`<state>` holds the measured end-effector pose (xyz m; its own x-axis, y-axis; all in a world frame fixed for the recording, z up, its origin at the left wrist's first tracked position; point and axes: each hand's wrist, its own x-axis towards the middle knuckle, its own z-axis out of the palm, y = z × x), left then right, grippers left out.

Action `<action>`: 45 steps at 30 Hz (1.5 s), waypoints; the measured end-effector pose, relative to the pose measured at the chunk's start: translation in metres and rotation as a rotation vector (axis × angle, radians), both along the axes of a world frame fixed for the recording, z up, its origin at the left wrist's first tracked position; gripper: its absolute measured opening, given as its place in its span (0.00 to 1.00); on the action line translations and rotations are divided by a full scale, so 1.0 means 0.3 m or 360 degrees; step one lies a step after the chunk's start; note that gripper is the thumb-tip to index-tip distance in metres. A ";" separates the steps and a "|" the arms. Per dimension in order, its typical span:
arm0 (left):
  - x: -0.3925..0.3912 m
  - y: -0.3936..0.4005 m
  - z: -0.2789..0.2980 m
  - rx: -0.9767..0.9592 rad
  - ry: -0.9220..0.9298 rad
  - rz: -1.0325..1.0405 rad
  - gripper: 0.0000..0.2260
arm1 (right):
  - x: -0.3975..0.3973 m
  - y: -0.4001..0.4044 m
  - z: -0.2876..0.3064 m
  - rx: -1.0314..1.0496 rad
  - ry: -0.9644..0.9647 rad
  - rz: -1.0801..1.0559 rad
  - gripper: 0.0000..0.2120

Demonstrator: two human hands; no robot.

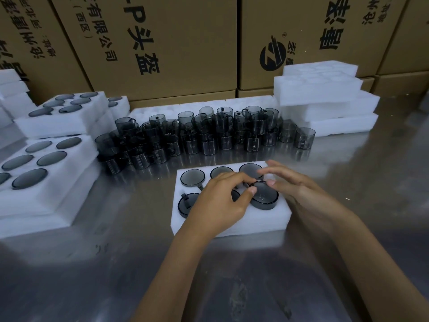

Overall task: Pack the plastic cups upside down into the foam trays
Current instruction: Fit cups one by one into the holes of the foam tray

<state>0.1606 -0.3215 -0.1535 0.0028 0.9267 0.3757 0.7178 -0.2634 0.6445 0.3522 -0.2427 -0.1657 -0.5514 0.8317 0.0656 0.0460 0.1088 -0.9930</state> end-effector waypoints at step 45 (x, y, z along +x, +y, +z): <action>0.038 0.001 -0.019 -0.0272 0.0865 0.0047 0.30 | -0.055 -0.026 -0.016 -0.0011 -0.0153 -0.0128 0.21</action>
